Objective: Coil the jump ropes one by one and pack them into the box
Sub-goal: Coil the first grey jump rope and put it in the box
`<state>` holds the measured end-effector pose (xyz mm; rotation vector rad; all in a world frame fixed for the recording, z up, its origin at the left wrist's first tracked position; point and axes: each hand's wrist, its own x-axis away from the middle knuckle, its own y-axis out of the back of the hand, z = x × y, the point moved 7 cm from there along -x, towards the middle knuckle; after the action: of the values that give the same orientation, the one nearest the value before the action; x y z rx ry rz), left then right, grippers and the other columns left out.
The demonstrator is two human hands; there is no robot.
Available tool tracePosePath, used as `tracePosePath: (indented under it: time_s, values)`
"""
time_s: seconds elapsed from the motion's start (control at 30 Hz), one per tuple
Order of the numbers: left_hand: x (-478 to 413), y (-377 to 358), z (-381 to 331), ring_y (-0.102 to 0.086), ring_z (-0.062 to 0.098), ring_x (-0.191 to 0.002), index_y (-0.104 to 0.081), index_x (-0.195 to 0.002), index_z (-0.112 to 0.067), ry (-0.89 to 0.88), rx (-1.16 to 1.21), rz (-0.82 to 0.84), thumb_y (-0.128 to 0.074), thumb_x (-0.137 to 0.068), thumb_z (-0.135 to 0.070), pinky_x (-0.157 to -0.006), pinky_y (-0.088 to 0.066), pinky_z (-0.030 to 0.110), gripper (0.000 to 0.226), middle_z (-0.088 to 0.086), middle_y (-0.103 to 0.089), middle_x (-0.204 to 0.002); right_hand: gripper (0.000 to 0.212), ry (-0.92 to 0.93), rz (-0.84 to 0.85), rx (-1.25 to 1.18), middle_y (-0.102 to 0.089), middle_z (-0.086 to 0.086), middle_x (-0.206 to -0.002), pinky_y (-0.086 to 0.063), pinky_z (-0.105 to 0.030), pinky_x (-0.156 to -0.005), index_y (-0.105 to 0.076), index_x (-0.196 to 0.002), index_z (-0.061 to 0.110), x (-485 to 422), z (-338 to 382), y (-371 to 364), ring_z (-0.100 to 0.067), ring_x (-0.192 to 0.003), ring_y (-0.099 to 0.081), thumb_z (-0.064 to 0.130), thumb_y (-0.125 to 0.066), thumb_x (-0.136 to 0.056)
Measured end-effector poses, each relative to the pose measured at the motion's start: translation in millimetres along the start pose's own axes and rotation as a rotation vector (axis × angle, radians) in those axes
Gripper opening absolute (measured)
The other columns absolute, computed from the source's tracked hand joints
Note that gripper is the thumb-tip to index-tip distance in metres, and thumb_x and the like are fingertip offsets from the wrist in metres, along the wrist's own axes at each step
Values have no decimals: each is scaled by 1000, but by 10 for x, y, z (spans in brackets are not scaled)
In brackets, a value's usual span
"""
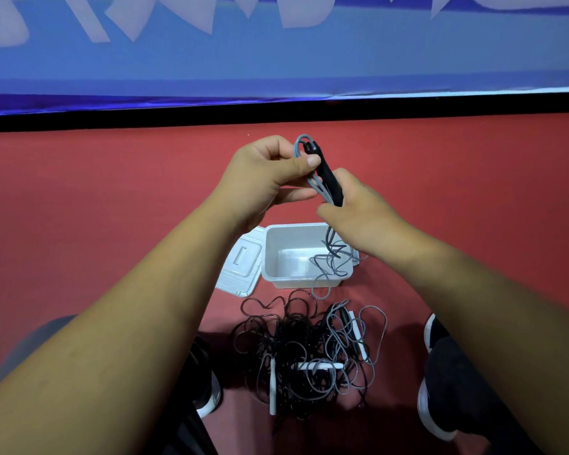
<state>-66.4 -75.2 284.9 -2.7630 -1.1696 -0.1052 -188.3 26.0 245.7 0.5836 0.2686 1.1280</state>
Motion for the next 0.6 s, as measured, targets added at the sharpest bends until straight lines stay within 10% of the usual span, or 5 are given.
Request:
tracePosePath:
  time_s: [0.33,0.47,0.6]
  values:
    - [-42,83,-52,-70,23,-73,-63,-102,1,-102,-98,-34,-78,-94,-15,-77,-62,38,23,21,-64,-88,13,12,145,-95,-68,-2,-80,-46,-31,-50,-60,-117,28,-14,-26,-36,-15,-46,-56,36,-60,-106]
    - [-105,109,286,-67,25,-80,-64,-117,4,168,-91,-68,-51,-104,-57,-81,-62,40,64,10,-69,-88,17,-18,80,-221,-66,2,-73,-47,-32,-50,-62,-107,17,-16,-13,26,-24,-53,-61,34,-60,-106]
    - [-2,-74,699,-68,21,-108,-67,-126,-16,310,-383,186,-36,-111,-49,-99,-50,39,47,-3,-75,-112,20,-45,10,-497,-62,-7,-71,-50,-33,-44,-64,-119,4,-25,50,139,-23,-61,-69,20,-60,-107]
